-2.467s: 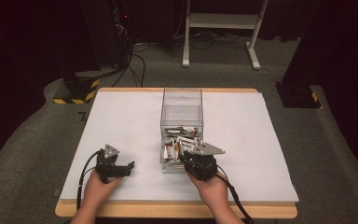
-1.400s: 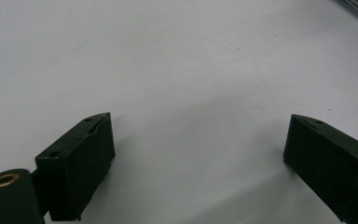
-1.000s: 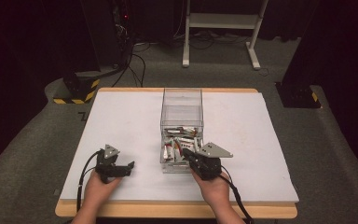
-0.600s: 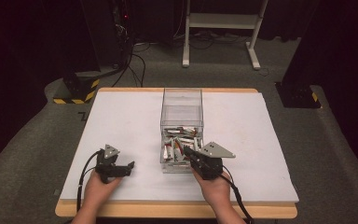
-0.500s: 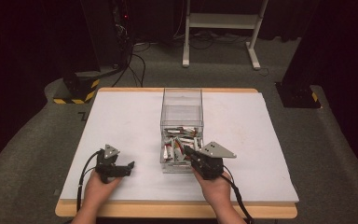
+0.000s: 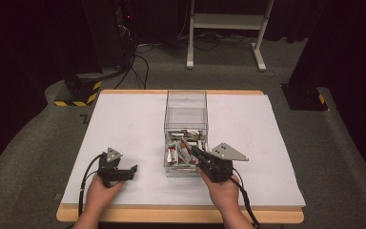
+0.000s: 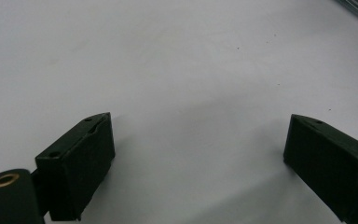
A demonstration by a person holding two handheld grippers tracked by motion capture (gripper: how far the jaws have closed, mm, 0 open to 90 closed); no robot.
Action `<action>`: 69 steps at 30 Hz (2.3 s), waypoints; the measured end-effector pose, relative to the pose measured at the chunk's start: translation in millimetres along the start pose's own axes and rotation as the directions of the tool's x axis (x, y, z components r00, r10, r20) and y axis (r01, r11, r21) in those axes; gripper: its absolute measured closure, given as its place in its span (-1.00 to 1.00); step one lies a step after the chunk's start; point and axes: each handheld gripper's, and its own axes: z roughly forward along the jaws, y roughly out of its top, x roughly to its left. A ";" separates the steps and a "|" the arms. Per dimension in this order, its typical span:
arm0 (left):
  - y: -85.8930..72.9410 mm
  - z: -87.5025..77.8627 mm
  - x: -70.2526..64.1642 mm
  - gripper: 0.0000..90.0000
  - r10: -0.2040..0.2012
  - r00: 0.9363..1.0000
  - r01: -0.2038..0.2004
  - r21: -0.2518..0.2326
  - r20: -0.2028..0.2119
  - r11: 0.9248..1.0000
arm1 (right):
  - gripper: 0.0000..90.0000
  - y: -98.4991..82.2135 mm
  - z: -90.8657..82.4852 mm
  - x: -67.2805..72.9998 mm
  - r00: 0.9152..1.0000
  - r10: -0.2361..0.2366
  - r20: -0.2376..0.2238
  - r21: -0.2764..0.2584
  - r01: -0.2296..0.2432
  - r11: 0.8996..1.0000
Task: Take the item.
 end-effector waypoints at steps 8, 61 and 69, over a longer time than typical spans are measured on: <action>0.0 0.0 0.0 -0.81 -0.001 1.000 0.001 0.000 0.000 1.000 | 1.00 5.4 -8.5 -2.8 1.000 0.010 0.006 -0.036 -0.010 0.999; 0.0 -0.1 0.1 -0.81 0.002 1.000 -0.002 0.001 0.000 1.000 | 1.00 21.0 -51.2 -38.8 0.989 0.056 0.138 -0.176 -0.031 0.984; 0.0 -0.2 0.1 -0.81 0.003 1.000 -0.003 0.002 0.000 1.000 | 1.00 19.3 -52.4 -46.1 0.984 0.062 0.168 -0.175 -0.032 0.984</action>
